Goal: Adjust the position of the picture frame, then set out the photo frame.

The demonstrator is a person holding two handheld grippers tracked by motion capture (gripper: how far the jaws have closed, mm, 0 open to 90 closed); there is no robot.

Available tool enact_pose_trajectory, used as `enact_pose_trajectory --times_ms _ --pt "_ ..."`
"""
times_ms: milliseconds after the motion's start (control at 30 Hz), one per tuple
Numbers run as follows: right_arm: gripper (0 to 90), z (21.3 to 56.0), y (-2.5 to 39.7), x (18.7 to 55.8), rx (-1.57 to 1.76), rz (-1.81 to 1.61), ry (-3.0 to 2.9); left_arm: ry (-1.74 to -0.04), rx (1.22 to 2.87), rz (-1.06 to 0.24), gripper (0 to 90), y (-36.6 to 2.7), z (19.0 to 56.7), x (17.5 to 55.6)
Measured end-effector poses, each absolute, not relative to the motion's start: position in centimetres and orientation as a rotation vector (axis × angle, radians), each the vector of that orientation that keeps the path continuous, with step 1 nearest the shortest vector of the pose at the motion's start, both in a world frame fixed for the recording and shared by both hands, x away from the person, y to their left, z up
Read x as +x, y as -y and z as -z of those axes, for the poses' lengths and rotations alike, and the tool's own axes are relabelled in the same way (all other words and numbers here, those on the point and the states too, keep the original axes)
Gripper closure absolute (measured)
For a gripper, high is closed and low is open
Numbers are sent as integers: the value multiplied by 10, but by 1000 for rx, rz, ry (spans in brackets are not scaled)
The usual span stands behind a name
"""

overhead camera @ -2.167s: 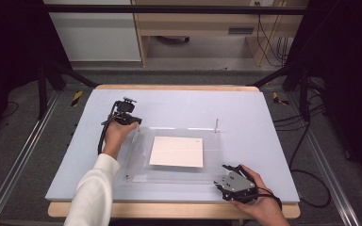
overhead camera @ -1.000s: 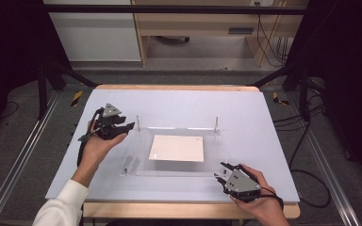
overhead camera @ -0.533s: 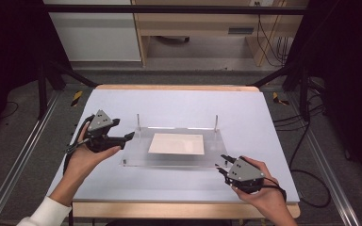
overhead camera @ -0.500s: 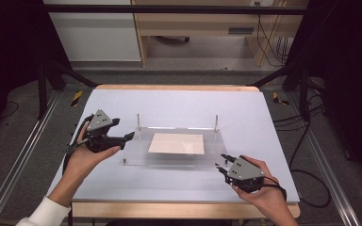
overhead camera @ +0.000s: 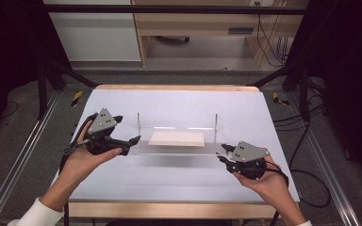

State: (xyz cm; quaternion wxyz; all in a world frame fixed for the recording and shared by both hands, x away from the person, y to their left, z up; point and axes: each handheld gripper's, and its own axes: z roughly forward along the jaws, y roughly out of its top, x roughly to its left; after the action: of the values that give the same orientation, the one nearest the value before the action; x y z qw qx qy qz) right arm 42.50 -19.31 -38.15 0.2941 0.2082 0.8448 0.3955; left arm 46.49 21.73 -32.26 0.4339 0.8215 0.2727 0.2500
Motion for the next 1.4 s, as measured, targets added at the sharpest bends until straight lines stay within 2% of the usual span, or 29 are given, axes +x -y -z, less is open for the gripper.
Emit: enact_pose_trajectory --times_ms 433,833,1100,1233,1400 --pt "635 371 194 434 576 -1053 -2286 -568 2152 -712 168 -211 318 449" --pt "634 365 195 441 596 -1074 -2296 -509 2186 -719 194 -207 317 441" --pt "632 361 195 444 615 -1085 -2300 -450 2232 -746 264 -199 321 438" --pt "629 359 196 447 626 -1096 -2302 -427 2251 -754 341 -198 324 439" --pt "627 356 196 450 641 -1101 -2312 -413 2270 -754 391 -196 329 441"
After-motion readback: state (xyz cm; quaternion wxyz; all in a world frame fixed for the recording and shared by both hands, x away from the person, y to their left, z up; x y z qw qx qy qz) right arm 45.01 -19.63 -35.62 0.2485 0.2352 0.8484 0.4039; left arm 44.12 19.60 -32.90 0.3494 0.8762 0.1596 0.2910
